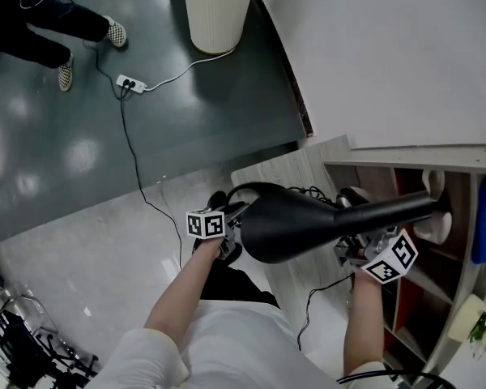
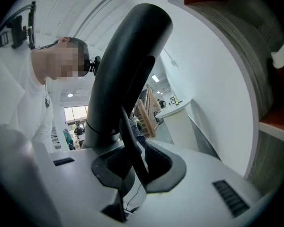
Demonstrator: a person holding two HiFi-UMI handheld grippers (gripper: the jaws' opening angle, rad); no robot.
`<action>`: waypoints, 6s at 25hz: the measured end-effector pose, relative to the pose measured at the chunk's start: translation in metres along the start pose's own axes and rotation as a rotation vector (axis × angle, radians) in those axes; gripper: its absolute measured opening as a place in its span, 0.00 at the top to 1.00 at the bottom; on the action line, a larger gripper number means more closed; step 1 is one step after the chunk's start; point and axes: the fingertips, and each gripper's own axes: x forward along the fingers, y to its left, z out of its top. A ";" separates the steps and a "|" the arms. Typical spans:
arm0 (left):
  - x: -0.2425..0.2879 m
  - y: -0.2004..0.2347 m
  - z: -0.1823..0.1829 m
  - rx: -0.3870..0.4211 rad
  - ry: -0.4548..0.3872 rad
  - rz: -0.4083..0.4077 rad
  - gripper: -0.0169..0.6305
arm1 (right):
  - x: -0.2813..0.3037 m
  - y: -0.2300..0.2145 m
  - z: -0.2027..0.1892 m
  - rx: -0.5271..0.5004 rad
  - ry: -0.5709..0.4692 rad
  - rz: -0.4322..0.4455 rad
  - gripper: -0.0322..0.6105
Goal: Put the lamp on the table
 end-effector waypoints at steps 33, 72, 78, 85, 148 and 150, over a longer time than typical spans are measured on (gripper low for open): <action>-0.007 0.012 0.009 -0.045 -0.205 0.211 0.72 | 0.009 0.006 -0.004 -0.117 0.132 0.083 0.85; -0.066 0.009 -0.001 0.019 -0.116 0.163 0.69 | -0.047 0.032 -0.018 -0.087 0.075 -0.060 0.72; -0.103 -0.007 -0.024 0.108 -0.054 0.192 0.69 | -0.084 0.051 -0.013 -0.079 0.044 -0.148 0.72; -0.133 -0.060 -0.039 0.238 -0.091 0.165 0.85 | -0.125 0.100 -0.031 -0.124 0.079 -0.181 0.83; -0.347 -0.265 -0.162 0.686 0.209 -0.277 0.96 | -0.189 0.364 -0.207 0.234 -0.100 -0.419 0.91; -0.344 -0.268 -0.165 0.683 0.203 -0.277 0.96 | -0.192 0.362 -0.205 0.233 -0.102 -0.412 0.91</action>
